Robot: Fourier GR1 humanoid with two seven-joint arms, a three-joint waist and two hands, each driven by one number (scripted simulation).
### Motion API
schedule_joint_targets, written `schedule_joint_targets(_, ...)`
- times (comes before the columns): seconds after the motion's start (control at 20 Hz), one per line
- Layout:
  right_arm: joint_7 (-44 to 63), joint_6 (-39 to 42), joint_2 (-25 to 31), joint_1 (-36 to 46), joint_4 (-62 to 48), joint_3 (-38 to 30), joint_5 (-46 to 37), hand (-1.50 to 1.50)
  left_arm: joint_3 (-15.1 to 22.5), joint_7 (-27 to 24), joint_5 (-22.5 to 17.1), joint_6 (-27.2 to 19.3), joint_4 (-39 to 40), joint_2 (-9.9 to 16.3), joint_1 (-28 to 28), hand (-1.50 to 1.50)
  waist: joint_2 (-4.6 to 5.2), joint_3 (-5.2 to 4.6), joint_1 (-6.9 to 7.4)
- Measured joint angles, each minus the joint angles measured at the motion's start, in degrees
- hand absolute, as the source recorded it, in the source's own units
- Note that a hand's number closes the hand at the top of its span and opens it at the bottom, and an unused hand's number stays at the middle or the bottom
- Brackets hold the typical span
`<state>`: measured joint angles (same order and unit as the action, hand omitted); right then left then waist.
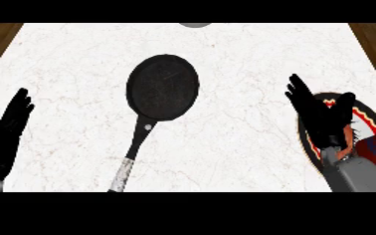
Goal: Pick the can from the plate and place it in the pan
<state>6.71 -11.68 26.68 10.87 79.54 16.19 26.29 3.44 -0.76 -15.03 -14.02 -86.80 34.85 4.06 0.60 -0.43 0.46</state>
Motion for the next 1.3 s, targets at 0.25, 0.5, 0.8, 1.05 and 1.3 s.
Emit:
schedule_joint_targets(0.25,-4.8,10.3,7.8,2.2,1.1,-11.4,7.7,1.50,0.1,2.3,-2.1,-0.8,-1.7,-3.5,-3.2,0.00,-0.61,0.44,-1.84)
schedule_joint_targets(0.5,-12.1,16.1,19.8,-1.8,-3.1,-21.6,6.2,1.50,0.5,3.8,-5.6,-1.0,-3.1,-7.6,-5.3,0.00,-0.81,0.55,-4.33)
schedule_joint_targets(0.8,-27.8,24.6,28.7,-15.6,-10.3,-31.1,1.5,-1.50,1.8,6.3,-6.3,-1.9,-4.8,-9.9,-7.2,0.00,-0.92,0.59,-4.32)
schedule_joint_targets(1.05,-39.4,31.1,35.3,-21.3,-17.3,-35.4,-4.5,-1.50,3.0,8.8,-5.7,-2.3,-5.1,-11.0,-9.6,0.00,-0.74,0.55,-2.59)
schedule_joint_targets(1.3,-40.3,34.5,41.1,-19.3,-19.5,-35.7,-9.1,-1.50,3.2,9.0,-5.4,-0.9,-4.1,-12.0,-11.2,0.00,-0.56,0.46,-0.95)
